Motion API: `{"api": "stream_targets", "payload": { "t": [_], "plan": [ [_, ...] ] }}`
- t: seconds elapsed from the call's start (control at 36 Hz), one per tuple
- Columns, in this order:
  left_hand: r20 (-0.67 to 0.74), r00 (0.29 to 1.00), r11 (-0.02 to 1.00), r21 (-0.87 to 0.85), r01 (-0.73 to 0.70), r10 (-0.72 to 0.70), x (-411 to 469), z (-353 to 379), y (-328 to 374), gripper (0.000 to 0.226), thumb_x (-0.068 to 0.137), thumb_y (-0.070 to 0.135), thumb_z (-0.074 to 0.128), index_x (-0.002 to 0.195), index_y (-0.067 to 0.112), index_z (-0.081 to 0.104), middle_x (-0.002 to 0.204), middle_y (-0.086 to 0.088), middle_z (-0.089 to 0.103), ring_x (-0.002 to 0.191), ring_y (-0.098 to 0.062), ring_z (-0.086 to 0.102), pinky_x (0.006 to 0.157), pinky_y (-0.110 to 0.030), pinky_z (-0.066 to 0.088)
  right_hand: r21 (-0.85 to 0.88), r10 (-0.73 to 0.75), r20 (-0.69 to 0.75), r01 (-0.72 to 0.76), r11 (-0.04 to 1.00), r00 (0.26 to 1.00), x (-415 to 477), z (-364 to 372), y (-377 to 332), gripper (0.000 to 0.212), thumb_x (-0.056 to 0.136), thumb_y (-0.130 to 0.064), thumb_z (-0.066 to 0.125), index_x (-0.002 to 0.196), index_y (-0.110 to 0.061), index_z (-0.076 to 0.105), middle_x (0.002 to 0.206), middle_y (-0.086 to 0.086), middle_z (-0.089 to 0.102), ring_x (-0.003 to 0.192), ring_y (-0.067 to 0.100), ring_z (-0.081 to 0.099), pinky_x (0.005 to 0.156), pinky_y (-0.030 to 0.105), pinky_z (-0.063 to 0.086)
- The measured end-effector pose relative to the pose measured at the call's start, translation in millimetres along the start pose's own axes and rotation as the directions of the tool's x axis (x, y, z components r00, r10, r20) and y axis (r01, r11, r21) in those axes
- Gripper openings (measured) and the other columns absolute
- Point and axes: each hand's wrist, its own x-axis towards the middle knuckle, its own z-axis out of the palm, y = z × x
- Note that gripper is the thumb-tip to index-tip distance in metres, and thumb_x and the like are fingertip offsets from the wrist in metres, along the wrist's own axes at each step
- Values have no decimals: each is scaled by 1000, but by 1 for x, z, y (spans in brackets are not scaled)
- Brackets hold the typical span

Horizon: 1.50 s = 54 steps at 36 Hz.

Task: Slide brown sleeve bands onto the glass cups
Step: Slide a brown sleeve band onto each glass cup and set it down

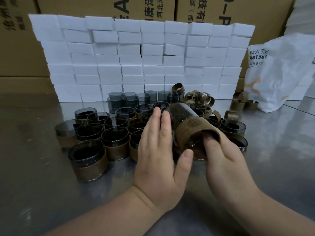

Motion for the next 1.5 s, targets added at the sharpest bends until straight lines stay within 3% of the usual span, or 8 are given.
{"api": "stream_targets", "payload": {
  "t": [0.17,0.25,0.44,0.56,0.69,1.03,1.22,1.5],
  "plan": [
    [-64,998,993,-115,2,-9,2,0,-2,63,94,55,19,138,10,15,128,-8,30,114,2,30,101,-4,19,54,-23,80,19,998,997,1,-4,-1,53,78,-37,45,127,-23,57,123,-15,62,114,-9,51,97,11,39],
    [-83,996,989,-150,1,-14,2,1,-3,54,92,31,31,137,4,18,129,-12,35,118,-1,34,100,-2,20,106,-26,105,15,994,994,2,-4,-4,52,76,-28,53,126,-16,58,129,-8,58,112,-12,51,89,6,42],
    [-51,998,990,-136,34,-41,4,-1,-3,55,90,27,27,138,0,30,126,-5,42,115,-4,40,96,1,23,168,47,150,-72,983,988,7,-8,0,53,81,14,55,132,1,49,119,-13,59,93,-22,54,69,-3,40],
    [-42,998,993,-109,47,-51,7,-1,-3,56,90,26,27,136,-4,36,125,-6,47,115,1,36,96,3,20,165,73,152,-98,981,986,9,-9,-1,58,77,21,53,132,3,47,86,-35,63,84,-24,55,64,-3,40],
    [-33,997,994,-86,66,-69,8,-2,-2,55,89,26,28,133,-5,42,126,-17,54,116,-11,40,97,2,22,175,79,100,-96,980,992,10,-10,-4,57,76,21,53,128,-2,54,90,-36,61,81,-15,62,62,2,44],
    [-52,995,996,-49,78,-81,11,-5,-6,52,89,27,30,128,-2,50,113,2,50,110,-5,42,92,6,21,145,113,53,-120,982,992,14,-14,-3,56,72,19,60,124,-2,58,100,-5,71,84,-2,67,74,11,52],
    [-53,996,993,-90,72,-77,11,-6,-5,52,90,28,31,126,-3,52,108,1,53,101,1,45,90,3,28,139,111,27,-114,984,993,15,-14,-4,53,71,14,64,120,-5,61,86,-6,74,83,11,70,82,25,54],
    [-108,992,987,-152,55,-72,9,-2,-10,49,90,28,36,123,-4,51,103,0,48,92,6,44,88,-1,31,182,77,66,-87,979,995,15,-14,-4,38,75,11,63,98,-19,68,84,-5,74,79,11,70,71,17,55]
  ]
}}
